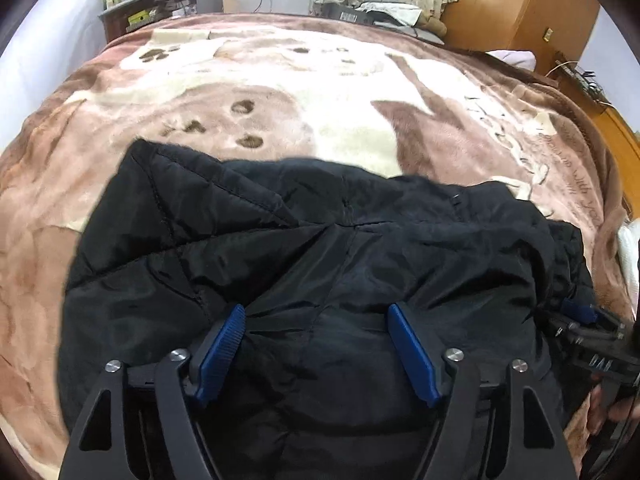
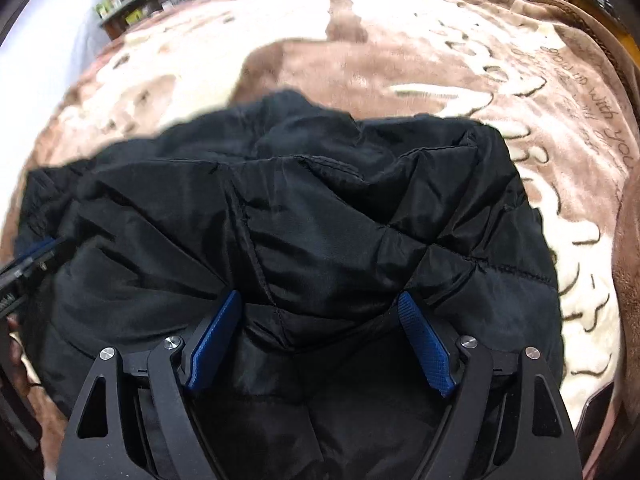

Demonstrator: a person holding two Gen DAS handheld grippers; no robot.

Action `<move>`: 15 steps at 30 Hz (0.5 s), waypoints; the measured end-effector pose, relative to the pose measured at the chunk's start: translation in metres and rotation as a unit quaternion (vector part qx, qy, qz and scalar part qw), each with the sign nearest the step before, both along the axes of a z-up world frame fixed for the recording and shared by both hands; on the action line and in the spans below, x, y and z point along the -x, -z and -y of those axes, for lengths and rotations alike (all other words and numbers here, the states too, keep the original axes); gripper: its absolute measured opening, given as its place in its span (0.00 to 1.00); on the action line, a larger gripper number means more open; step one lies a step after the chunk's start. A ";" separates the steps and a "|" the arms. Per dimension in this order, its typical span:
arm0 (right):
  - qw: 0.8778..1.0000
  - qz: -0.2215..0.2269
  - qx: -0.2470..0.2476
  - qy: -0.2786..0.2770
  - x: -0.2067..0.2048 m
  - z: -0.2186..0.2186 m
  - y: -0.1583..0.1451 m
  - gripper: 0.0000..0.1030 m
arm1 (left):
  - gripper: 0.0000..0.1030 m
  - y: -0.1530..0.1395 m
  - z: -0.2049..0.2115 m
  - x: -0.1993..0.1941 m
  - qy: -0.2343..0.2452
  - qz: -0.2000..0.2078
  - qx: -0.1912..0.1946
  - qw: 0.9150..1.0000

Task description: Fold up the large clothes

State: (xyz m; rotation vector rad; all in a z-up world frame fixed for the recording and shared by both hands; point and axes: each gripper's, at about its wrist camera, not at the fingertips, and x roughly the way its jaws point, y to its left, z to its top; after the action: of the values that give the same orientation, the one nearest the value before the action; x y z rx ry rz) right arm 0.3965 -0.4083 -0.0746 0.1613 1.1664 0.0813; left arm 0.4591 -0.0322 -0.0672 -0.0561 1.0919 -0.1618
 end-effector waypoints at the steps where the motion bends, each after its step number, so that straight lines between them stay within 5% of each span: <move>1: 1.000 0.014 -0.011 0.001 0.005 0.004 -0.010 0.78 | 0.71 -0.008 -0.004 0.005 0.005 0.010 -0.002 1.000; 7: 0.996 0.085 -0.025 0.033 0.034 0.033 -0.049 0.78 | 0.71 -0.031 -0.038 0.026 -0.001 0.050 -0.073 0.996; 10: 0.998 0.051 0.029 0.037 0.032 0.039 -0.025 0.78 | 0.72 -0.016 -0.058 0.025 -0.016 0.023 -0.091 0.995; 15: 0.999 0.024 0.026 0.038 0.029 0.041 0.015 0.79 | 0.73 0.008 -0.063 0.018 -0.021 0.002 -0.075 0.997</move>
State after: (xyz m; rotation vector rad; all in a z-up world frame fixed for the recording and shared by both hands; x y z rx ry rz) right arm 0.3679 -0.4496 -0.0899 0.1575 1.1128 -0.0119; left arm 0.4408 0.0305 -0.0755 0.0558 1.0957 -0.0407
